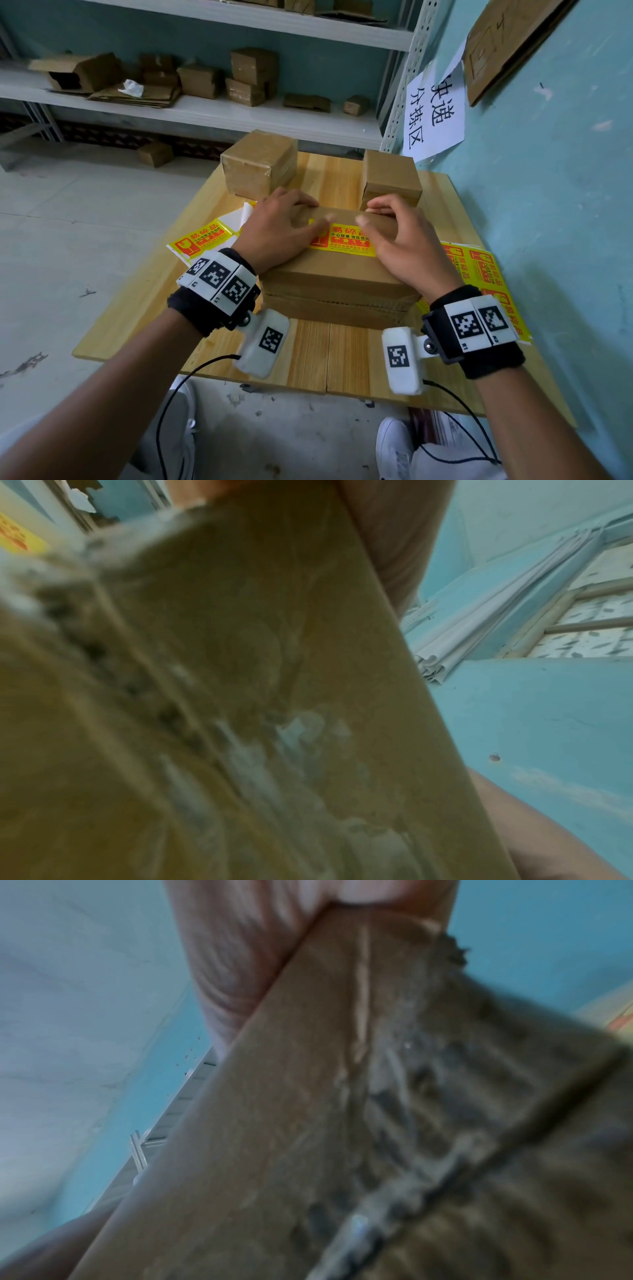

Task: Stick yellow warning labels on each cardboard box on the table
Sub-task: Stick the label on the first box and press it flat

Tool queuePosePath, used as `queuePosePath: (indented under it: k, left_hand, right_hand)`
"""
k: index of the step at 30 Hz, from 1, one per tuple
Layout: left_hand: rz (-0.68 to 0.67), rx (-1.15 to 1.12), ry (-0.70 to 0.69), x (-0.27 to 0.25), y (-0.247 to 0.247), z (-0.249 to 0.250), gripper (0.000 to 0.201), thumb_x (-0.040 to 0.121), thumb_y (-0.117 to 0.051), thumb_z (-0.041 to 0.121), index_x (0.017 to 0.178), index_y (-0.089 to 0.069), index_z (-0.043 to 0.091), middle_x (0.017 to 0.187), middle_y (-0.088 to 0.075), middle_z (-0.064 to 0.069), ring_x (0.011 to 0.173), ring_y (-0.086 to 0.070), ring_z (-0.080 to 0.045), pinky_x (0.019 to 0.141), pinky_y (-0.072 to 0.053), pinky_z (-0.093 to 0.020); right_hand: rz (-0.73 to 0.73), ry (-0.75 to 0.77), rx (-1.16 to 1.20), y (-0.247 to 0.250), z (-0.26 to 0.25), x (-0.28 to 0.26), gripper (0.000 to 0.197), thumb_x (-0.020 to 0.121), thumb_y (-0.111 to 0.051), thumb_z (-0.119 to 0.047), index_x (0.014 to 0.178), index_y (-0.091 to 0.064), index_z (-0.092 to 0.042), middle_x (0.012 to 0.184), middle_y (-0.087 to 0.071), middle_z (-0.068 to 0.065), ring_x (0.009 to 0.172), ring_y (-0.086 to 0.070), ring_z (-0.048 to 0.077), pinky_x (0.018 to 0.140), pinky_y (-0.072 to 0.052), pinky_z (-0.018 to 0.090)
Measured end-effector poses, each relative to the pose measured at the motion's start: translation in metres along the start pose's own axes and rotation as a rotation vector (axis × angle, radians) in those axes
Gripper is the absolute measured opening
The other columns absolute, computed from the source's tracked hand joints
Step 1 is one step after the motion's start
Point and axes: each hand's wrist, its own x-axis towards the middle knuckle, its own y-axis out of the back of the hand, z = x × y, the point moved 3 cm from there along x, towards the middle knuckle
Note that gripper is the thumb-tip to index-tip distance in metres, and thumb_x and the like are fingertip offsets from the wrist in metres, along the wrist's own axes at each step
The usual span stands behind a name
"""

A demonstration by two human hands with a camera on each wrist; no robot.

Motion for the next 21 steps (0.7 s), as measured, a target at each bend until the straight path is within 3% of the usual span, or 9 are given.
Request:
queuePosePath:
  k: [2, 3, 6, 8, 10, 13, 15, 18, 21]
  left_hand:
    - [-0.018, 0.048, 0.006, -0.001, -0.001, -0.001, 0.055, 0.078, -0.066, 0.060, 0.122, -0.060, 0.027, 0.127, -0.054, 0.002, 0.117, -0.048, -0.018, 0.098, -0.042, -0.036]
    - [-0.013, 0.039, 0.001, -0.001, -0.001, 0.000, 0.054, 0.078, -0.067, 0.058, 0.122, -0.060, 0.027, 0.127, -0.054, 0.002, 0.118, -0.048, -0.018, 0.098, -0.042, -0.036]
    - [0.035, -0.050, -0.007, -0.001, 0.004, 0.000, 0.030, 0.094, -0.057, 0.035, 0.121, -0.063, 0.024, 0.128, -0.054, -0.002, 0.119, -0.049, -0.021, 0.099, -0.042, -0.037]
    - [0.050, -0.084, 0.001, -0.001, 0.004, 0.001, 0.027, 0.099, -0.048, 0.025, 0.121, -0.065, 0.021, 0.127, -0.054, -0.004, 0.118, -0.050, -0.021, 0.098, -0.041, -0.034]
    - [0.014, -0.061, -0.002, -0.003, 0.003, 0.001, 0.034, 0.093, -0.056, 0.042, 0.121, -0.063, 0.025, 0.125, -0.054, -0.001, 0.118, -0.049, -0.019, 0.099, -0.041, -0.037]
    - [-0.066, -0.001, 0.024, -0.006, 0.002, -0.002, 0.063, 0.073, -0.069, 0.062, 0.127, -0.058, 0.030, 0.131, -0.049, 0.002, 0.123, -0.044, -0.017, 0.104, -0.040, -0.040]
    - [-0.094, -0.069, 0.041, -0.007, 0.006, -0.002, 0.058, 0.078, -0.070, 0.055, 0.129, -0.057, 0.030, 0.133, -0.047, 0.003, 0.126, -0.043, -0.017, 0.106, -0.038, -0.040]
    - [-0.104, -0.193, 0.042, -0.008, 0.013, -0.003, 0.035, 0.095, -0.058, 0.033, 0.130, -0.059, 0.027, 0.136, -0.047, 0.002, 0.127, -0.042, -0.015, 0.107, -0.036, -0.034]
    - [-0.119, -0.234, 0.054, -0.009, 0.015, -0.003, 0.032, 0.099, -0.051, 0.028, 0.130, -0.059, 0.026, 0.136, -0.048, 0.004, 0.125, -0.042, -0.013, 0.099, -0.033, -0.027]
  right_hand:
    - [-0.034, -0.010, -0.046, -0.001, -0.002, -0.003, 0.050, 0.084, -0.068, -0.053, 0.124, -0.055, -0.025, 0.114, -0.053, -0.014, 0.115, -0.044, 0.004, 0.089, -0.035, 0.020]
    - [-0.030, -0.006, -0.053, -0.001, -0.003, -0.002, 0.051, 0.083, -0.070, -0.052, 0.124, -0.055, -0.025, 0.114, -0.053, -0.014, 0.115, -0.044, 0.005, 0.089, -0.035, 0.020]
    - [0.008, 0.002, 0.009, 0.001, 0.000, 0.000, 0.029, 0.094, -0.063, -0.029, 0.122, -0.059, -0.021, 0.118, -0.059, -0.006, 0.117, -0.049, 0.011, 0.090, -0.036, 0.021]
    - [0.035, -0.002, 0.030, 0.002, 0.002, 0.000, 0.024, 0.099, -0.053, -0.015, 0.121, -0.060, -0.021, 0.120, -0.060, -0.003, 0.118, -0.051, 0.012, 0.092, -0.040, 0.022]
    - [0.018, -0.005, 0.046, 0.002, 0.001, -0.002, 0.025, 0.099, -0.056, -0.027, 0.124, -0.058, -0.021, 0.116, -0.056, -0.007, 0.118, -0.049, 0.010, 0.090, -0.037, 0.018]
    - [-0.070, -0.009, 0.029, 0.000, 0.000, -0.007, 0.058, 0.081, -0.072, -0.053, 0.129, -0.053, -0.025, 0.117, -0.048, -0.010, 0.118, -0.042, 0.006, 0.092, -0.033, 0.016]
    - [-0.095, -0.008, 0.051, 0.001, 0.002, -0.006, 0.053, 0.085, -0.072, -0.045, 0.131, -0.053, -0.025, 0.121, -0.049, -0.009, 0.124, -0.042, 0.009, 0.094, -0.033, 0.016]
    - [-0.113, -0.041, 0.118, 0.003, 0.008, -0.004, 0.033, 0.097, -0.059, -0.025, 0.130, -0.054, -0.027, 0.129, -0.049, -0.001, 0.126, -0.046, 0.013, 0.093, -0.037, 0.016]
    - [-0.092, -0.038, 0.183, 0.007, 0.011, -0.002, 0.025, 0.102, -0.049, -0.018, 0.124, -0.057, -0.027, 0.131, -0.058, -0.003, 0.126, -0.050, 0.011, 0.106, -0.041, 0.030]
